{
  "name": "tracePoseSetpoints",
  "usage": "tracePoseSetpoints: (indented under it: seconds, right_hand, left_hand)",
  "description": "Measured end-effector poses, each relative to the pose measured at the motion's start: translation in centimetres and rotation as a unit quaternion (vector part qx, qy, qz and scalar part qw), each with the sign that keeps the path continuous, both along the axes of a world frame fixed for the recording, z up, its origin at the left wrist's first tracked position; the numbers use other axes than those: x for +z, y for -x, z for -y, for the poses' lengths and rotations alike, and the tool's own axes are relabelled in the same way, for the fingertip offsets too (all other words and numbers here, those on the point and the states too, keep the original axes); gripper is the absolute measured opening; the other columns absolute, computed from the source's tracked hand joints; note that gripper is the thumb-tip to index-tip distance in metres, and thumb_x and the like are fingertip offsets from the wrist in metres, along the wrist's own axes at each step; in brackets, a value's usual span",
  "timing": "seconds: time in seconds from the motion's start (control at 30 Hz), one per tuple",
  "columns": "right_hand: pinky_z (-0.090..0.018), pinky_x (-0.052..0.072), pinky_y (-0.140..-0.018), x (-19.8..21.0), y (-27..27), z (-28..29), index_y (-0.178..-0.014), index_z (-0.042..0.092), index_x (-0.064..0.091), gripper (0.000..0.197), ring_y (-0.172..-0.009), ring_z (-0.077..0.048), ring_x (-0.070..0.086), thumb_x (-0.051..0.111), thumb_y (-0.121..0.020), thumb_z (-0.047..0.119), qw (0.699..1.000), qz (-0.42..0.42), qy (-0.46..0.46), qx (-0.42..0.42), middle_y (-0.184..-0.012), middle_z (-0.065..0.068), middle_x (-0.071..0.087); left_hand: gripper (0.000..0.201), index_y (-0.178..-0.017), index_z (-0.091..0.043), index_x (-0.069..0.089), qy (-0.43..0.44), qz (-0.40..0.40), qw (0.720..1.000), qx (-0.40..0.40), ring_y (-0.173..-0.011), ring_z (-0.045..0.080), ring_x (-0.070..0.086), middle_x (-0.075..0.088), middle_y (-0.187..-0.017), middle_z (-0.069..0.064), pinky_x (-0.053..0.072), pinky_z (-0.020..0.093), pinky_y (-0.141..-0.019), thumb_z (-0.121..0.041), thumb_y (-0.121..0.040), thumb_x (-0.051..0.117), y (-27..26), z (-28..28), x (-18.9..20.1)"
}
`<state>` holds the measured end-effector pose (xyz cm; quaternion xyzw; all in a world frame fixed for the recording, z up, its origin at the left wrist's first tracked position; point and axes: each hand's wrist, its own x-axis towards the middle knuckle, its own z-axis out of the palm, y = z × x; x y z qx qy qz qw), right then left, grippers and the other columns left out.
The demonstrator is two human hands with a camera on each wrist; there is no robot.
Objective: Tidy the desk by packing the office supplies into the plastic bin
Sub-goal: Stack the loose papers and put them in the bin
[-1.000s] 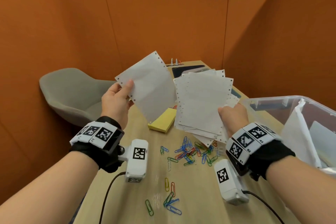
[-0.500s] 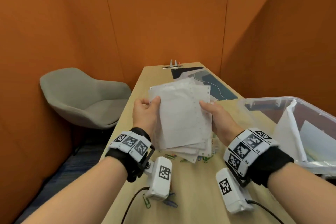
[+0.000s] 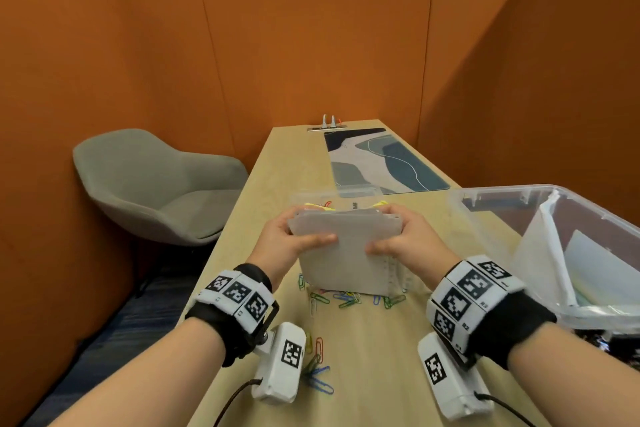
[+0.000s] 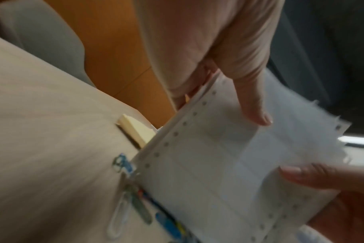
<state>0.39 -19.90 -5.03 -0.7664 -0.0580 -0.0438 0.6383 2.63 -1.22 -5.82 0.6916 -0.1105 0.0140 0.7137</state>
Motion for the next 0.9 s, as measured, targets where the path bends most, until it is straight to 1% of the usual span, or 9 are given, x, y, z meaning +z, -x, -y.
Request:
tracePoseSetpoints:
  seconds: [0.1, 0.23, 0.33, 0.4, 0.47, 0.53, 0.6, 0.7, 0.9]
  right_hand:
    - [-0.035, 0.052, -0.073, -0.6, -0.2, -0.4, -0.098, 0.009, 0.059, 0.044, -0.083, -0.024, 0.06, 0.066, -0.065, -0.019, 1.0, -0.006, -0.002, -0.003, -0.088, -0.01, 0.063]
    - [-0.037, 0.054, -0.081, 0.3, -0.7, -0.3, -0.106, 0.007, 0.061, 0.048, -0.089, -0.024, 0.063, 0.07, -0.063, -0.014, 1.0, 0.017, -0.015, -0.018, -0.1, -0.014, 0.067]
    - [-0.023, 0.053, -0.07, 0.8, -0.7, 0.3, -0.106, 0.009, 0.059, 0.048, -0.084, -0.015, 0.063, 0.068, -0.066, -0.016, 0.999, 0.017, -0.03, -0.006, -0.096, -0.008, 0.067]
    - [-0.02, 0.054, -0.067, 0.3, -0.4, 0.5, -0.104, 0.011, 0.057, 0.048, -0.082, -0.014, 0.064, 0.065, -0.067, -0.019, 0.999, -0.001, -0.033, -0.003, -0.094, -0.007, 0.067]
    - [-0.028, 0.056, -0.075, -0.8, -0.3, 0.6, -0.099, 0.012, 0.058, 0.045, -0.086, -0.02, 0.066, 0.063, -0.069, -0.02, 0.999, -0.02, -0.03, -0.01, -0.097, -0.01, 0.068]
    - [-0.032, 0.055, -0.079, -1.6, -0.3, 0.6, -0.093, 0.017, 0.057, 0.04, -0.09, -0.022, 0.067, 0.062, -0.073, -0.017, 0.999, -0.032, -0.029, -0.012, -0.099, -0.011, 0.069]
    - [-0.031, 0.055, -0.078, -2.1, -0.6, 0.7, -0.091, 0.019, 0.058, 0.03, -0.092, -0.021, 0.068, 0.061, -0.08, -0.009, 0.998, -0.036, -0.041, -0.019, -0.1, -0.011, 0.07]
    - [-0.041, 0.055, -0.087, -2.2, -0.8, 0.8, -0.085, 0.016, 0.061, 0.012, -0.094, -0.025, 0.068, 0.059, -0.086, 0.004, 0.996, -0.016, -0.05, -0.067, -0.098, -0.013, 0.072]
    - [-0.046, 0.054, -0.087, -2.0, -1.6, 0.9, -0.076, 0.019, 0.066, 0.012, -0.091, -0.027, 0.068, 0.064, -0.084, 0.01, 0.989, 0.029, -0.014, -0.144, -0.089, -0.009, 0.072]
  left_hand:
    - [0.04, -0.1, -0.013, 0.068, -0.024, -0.014, 0.999, -0.018, -0.084, 0.011, 0.065, 0.071, -0.098, 0.006, 0.055, 0.014, -0.068, 0.007, -0.066, 0.076, 0.3, 0.3, -0.6]
    - [0.033, -0.091, -0.013, 0.068, 0.001, -0.005, 1.0, -0.014, -0.074, 0.006, 0.068, 0.072, -0.088, 0.002, 0.056, 0.018, -0.066, 0.009, -0.067, 0.074, 0.0, 0.5, 0.8]
    - [0.036, -0.1, -0.006, 0.067, 0.002, -0.002, 1.0, -0.025, -0.085, 0.016, 0.067, 0.071, -0.095, 0.007, 0.056, 0.022, -0.072, 0.007, -0.068, 0.074, -0.3, -0.1, 1.5]
    - [0.038, -0.103, -0.007, 0.065, -0.014, -0.009, 0.999, -0.033, -0.083, 0.012, 0.067, 0.071, -0.095, 0.004, 0.054, 0.018, -0.067, 0.004, -0.068, 0.074, -0.2, -0.5, 1.3]
    - [0.032, -0.097, -0.013, 0.065, -0.008, -0.014, 1.0, -0.023, -0.082, 0.008, 0.067, 0.072, -0.093, 0.001, 0.053, 0.016, -0.066, 0.002, -0.07, 0.074, 0.0, -0.8, 0.8]
    - [0.03, -0.099, -0.014, 0.066, 0.013, -0.023, 1.0, 0.001, -0.09, 0.015, 0.066, 0.071, -0.099, 0.004, 0.052, 0.022, -0.072, -0.001, -0.073, 0.072, 0.0, -1.0, 0.4]
    - [0.029, -0.101, -0.014, 0.066, 0.026, -0.031, 0.999, 0.015, -0.093, 0.018, 0.065, 0.071, -0.102, 0.006, 0.052, 0.025, -0.074, -0.002, -0.075, 0.071, 0.0, -1.3, 0.2]
    - [0.029, -0.099, -0.014, 0.066, 0.03, -0.045, 0.998, 0.019, -0.093, 0.018, 0.064, 0.07, -0.101, 0.005, 0.051, 0.026, -0.075, -0.001, -0.075, 0.071, -0.2, -1.4, 0.2]
    - [0.032, -0.098, -0.014, 0.066, 0.024, -0.064, 0.997, 0.019, -0.091, 0.017, 0.065, 0.07, -0.102, 0.006, 0.054, 0.025, -0.071, 0.001, -0.071, 0.073, -0.3, -0.8, -0.2]
